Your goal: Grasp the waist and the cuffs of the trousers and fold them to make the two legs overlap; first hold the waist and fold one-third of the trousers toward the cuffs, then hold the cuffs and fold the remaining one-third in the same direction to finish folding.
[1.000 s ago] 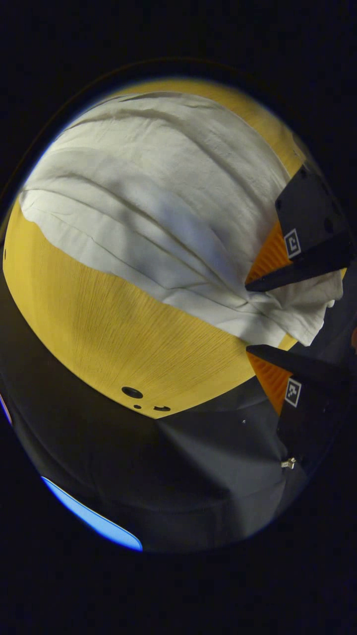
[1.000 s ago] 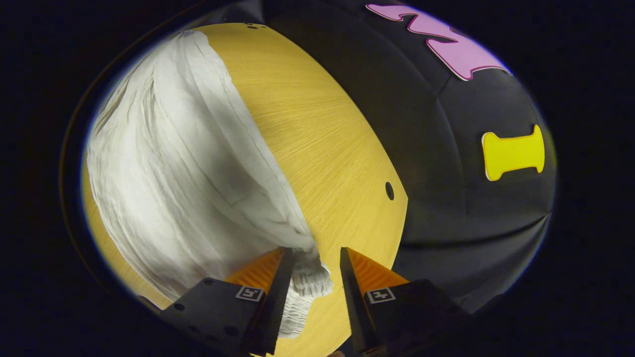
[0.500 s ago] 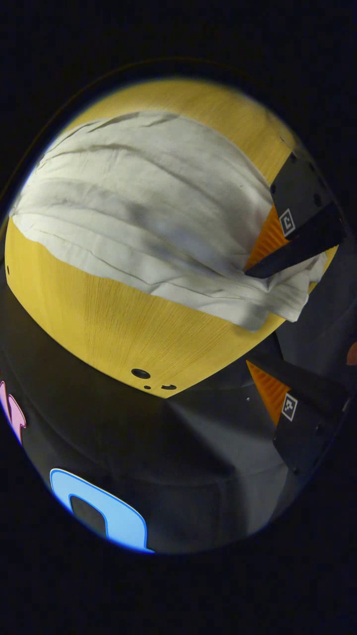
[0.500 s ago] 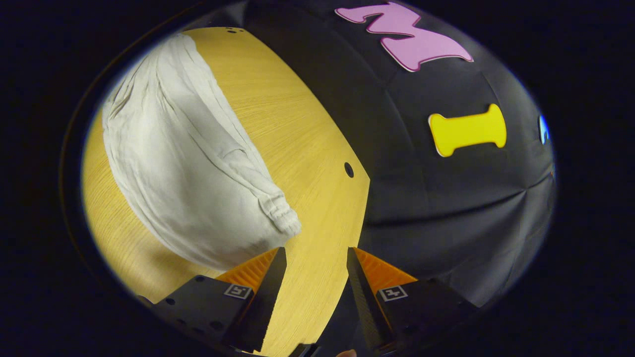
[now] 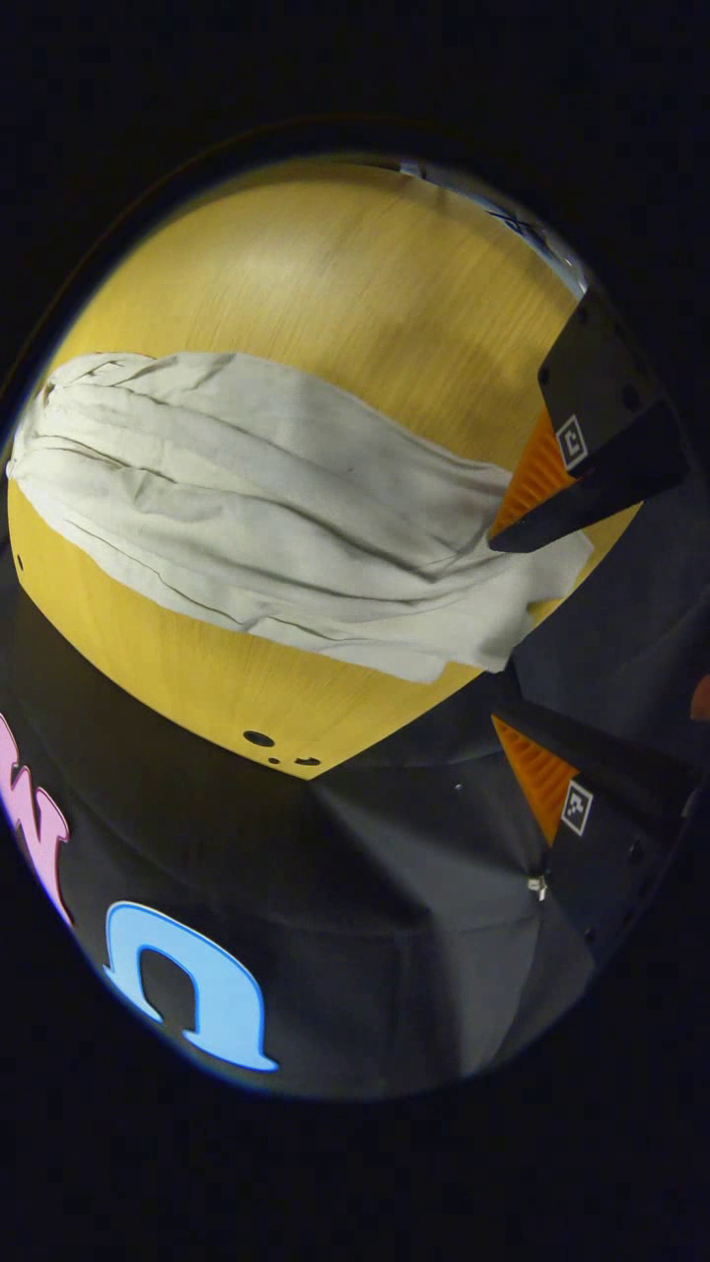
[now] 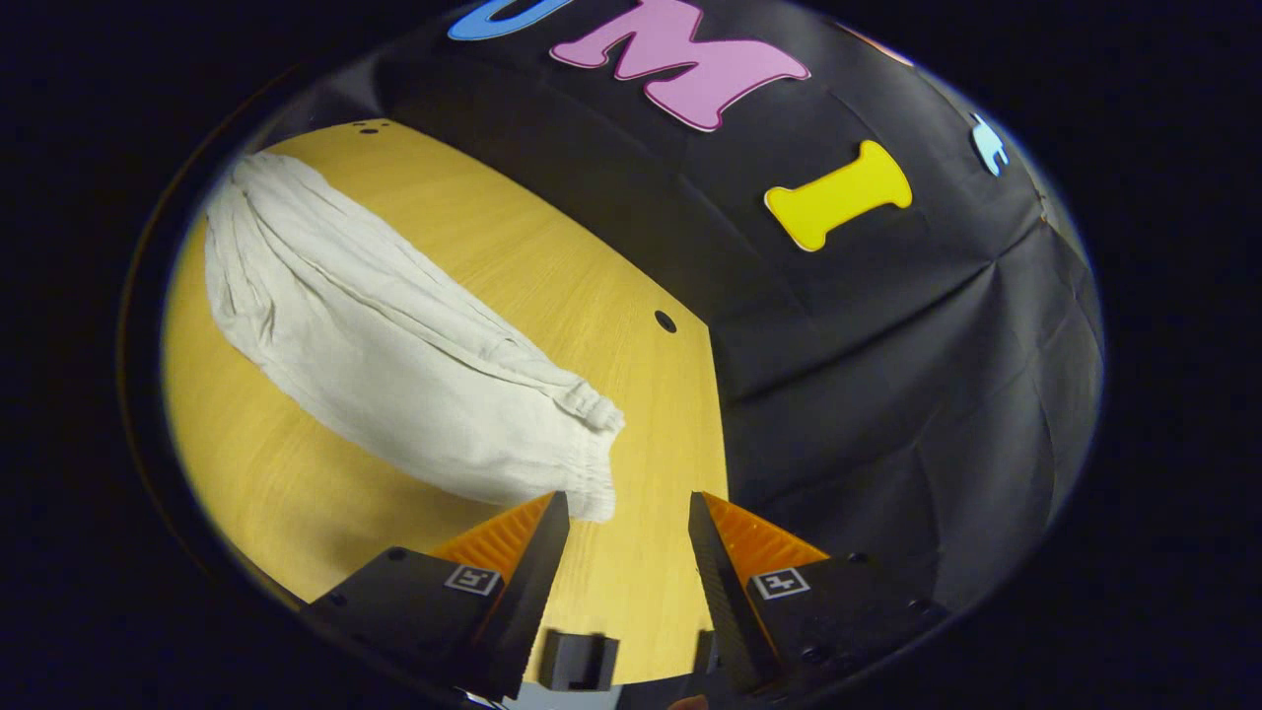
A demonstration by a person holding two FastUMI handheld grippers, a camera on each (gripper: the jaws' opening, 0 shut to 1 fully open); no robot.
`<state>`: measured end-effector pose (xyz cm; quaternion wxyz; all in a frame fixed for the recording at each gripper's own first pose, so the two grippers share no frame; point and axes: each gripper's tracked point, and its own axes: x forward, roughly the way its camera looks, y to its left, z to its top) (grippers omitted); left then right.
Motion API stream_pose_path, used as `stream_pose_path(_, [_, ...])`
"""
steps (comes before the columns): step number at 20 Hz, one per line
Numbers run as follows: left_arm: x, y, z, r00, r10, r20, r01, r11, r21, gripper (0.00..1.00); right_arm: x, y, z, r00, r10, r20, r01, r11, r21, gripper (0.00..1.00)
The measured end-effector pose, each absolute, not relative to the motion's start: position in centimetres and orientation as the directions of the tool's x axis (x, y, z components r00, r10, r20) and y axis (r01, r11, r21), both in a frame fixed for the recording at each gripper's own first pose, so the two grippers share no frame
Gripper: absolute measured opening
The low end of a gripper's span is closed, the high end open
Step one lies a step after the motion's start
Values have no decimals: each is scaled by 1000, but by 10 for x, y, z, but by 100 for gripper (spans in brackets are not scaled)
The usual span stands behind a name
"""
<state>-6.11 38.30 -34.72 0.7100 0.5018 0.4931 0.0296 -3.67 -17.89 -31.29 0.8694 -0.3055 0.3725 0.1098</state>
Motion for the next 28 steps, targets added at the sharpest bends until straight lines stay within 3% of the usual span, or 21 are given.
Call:
stream_pose_path(5, [-101,380,-335,497,573,-651,270,611,744,97,-63,-146,-323,659,5,-752,-274,933,-234,77])
stream_pose_path(12, [-95,332,-327,547,521,-655,1,782,623,96,-67,-139,-349,599,25,-800,-32,999,7,77])
stream_pose_path(19, [-94,304,-340,544,475,-692,-137,864,485,97,-46,-152,-379,533,37,-845,310,921,235,80])
stream_pose_path(28, [-108,290,-349,504,495,-708,-206,865,458,97,-21,-165,-419,478,41,-877,432,858,276,79])
